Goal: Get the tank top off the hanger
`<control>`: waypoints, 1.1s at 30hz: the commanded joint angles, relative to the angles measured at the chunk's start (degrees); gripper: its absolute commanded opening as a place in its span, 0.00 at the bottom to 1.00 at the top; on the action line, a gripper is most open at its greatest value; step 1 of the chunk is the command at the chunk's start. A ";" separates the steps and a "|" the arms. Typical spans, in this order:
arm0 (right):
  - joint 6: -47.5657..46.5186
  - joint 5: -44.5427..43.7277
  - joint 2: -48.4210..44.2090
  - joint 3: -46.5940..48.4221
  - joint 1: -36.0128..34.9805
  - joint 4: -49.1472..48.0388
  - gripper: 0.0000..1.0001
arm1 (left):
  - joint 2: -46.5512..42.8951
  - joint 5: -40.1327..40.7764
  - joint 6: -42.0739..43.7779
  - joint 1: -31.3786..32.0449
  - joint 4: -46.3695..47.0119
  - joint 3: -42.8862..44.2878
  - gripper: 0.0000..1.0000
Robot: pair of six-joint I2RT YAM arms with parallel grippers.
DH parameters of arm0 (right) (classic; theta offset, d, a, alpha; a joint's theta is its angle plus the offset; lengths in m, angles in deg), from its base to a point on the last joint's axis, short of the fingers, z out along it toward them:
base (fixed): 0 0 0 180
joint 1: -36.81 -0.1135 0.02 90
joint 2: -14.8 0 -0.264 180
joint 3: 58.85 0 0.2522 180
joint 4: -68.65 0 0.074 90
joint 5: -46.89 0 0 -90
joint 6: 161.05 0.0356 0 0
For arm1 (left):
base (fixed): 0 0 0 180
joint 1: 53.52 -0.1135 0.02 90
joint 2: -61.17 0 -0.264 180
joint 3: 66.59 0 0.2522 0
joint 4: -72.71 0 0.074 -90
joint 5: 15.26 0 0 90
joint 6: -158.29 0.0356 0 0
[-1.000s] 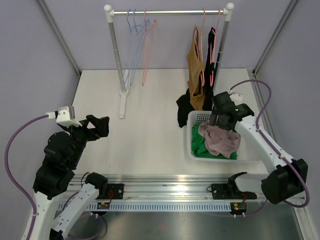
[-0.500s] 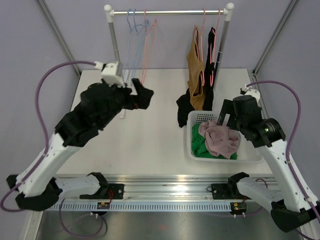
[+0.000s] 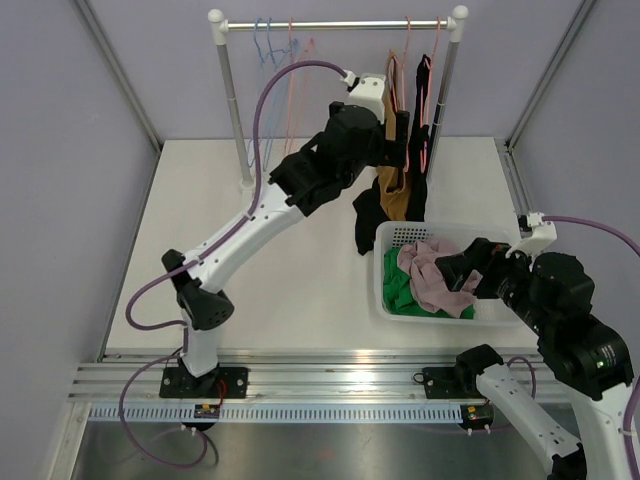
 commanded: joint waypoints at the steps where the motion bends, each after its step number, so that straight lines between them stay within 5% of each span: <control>1: -0.11 5.40 -2.66 -1.16 0.01 0.84 0.99 | 3.58 1.28 3.49 0.18 12.04 4.99 0.99; 7: 1.91 11.28 -7.06 -3.27 0.01 1.54 0.97 | 13.94 5.68 9.90 -0.26 25.15 12.26 0.99; 17: 4.55 17.71 -12.87 -4.33 0.01 4.44 0.91 | 23.71 1.82 10.70 -6.23 30.96 18.70 0.79; 24: 4.55 16.75 -13.75 -1.25 0.01 6.02 0.89 | 25.13 -0.47 12.11 -7.29 30.43 20.47 0.59; 29: 4.46 18.24 -13.22 -1.87 0.01 5.50 0.88 | 24.95 -1.70 12.11 -8.43 29.91 20.38 0.31; 33: 4.20 17.28 -13.84 -1.78 0.01 5.85 0.88 | 24.95 -3.19 11.67 -8.87 29.82 20.20 0.25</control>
